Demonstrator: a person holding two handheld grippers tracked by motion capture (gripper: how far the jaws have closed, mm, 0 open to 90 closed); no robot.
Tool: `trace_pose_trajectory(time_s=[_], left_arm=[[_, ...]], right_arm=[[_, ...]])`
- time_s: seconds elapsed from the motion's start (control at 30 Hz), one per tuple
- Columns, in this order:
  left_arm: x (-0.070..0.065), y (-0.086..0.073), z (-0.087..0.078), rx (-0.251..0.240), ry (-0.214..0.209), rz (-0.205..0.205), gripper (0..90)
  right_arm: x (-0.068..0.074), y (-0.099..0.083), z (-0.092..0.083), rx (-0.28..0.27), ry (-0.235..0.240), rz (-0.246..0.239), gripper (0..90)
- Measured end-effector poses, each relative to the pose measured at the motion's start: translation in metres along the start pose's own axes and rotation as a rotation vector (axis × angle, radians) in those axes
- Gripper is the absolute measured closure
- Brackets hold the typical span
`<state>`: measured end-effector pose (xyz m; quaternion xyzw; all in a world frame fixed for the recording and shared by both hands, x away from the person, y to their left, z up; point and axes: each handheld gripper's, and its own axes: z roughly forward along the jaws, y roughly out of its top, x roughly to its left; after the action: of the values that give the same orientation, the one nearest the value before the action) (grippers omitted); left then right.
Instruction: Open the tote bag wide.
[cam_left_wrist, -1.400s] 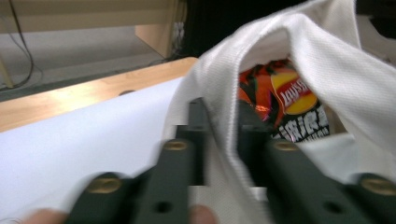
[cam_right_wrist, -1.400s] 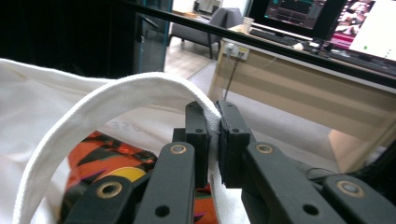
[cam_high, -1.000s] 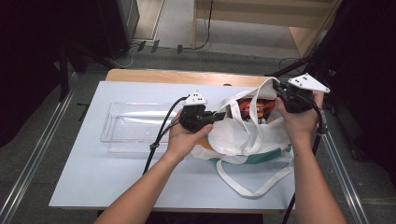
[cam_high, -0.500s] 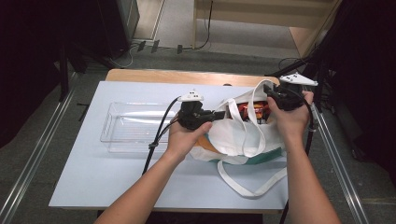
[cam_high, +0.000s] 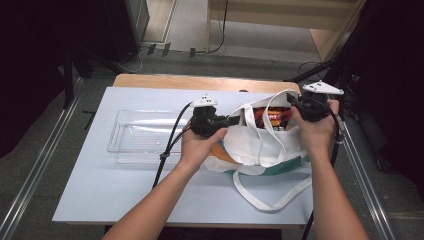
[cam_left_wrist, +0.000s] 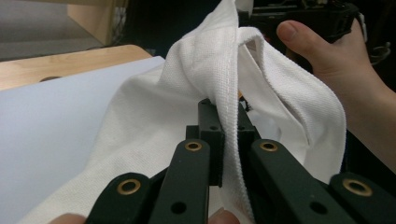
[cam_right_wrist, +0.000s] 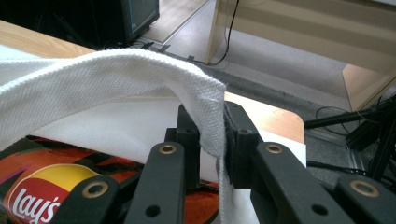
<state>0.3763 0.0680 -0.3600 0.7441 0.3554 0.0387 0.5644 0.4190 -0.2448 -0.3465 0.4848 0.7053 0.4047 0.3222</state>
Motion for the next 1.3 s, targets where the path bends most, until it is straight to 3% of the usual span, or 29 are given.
trace_pose_trajectory(time_s=[0.1,0.17,0.3,0.43,0.53,0.77,0.83,0.9,1.03,1.17,1.3], left_arm=[[-0.002,0.001,-0.001,-0.018,0.062,0.023,82.9],[-0.002,0.002,-0.002,-0.027,0.086,0.035,84.2],[-0.001,0.005,0.000,0.061,0.139,0.084,89.4],[0.010,0.005,-0.003,0.055,0.059,0.002,89.5],[0.011,0.004,-0.004,0.048,0.075,0.014,89.6],[0.015,0.006,-0.004,0.013,0.098,-0.040,89.6],[0.016,0.006,-0.004,0.011,0.100,-0.051,89.5],[0.018,0.006,-0.005,0.007,0.106,-0.052,89.4],[0.022,0.005,-0.007,-0.013,0.095,-0.079,89.2],[0.022,0.005,-0.007,-0.018,0.104,-0.086,89.3],[0.020,0.005,-0.006,-0.016,0.114,-0.084,89.2]], right_arm=[[-0.001,-0.001,0.005,0.024,0.001,0.014,82.3],[-0.003,-0.002,0.007,0.039,0.017,0.039,83.0],[-0.005,-0.002,0.008,0.066,0.021,0.059,83.3],[-0.006,-0.002,0.007,0.058,0.013,0.067,81.4],[-0.002,0.002,0.007,0.055,-0.017,0.013,81.0],[-0.006,0.002,0.003,0.030,0.006,0.015,81.3],[-0.008,0.001,0.003,0.011,0.014,0.033,75.2],[-0.011,0.000,0.002,0.006,-0.003,0.049,61.9],[-0.014,-0.003,-0.010,-0.034,0.020,0.054,45.5],[-0.013,-0.009,-0.027,-0.093,0.026,0.068,42.0],[-0.007,-0.023,-0.052,-0.176,0.018,0.112,39.4]])
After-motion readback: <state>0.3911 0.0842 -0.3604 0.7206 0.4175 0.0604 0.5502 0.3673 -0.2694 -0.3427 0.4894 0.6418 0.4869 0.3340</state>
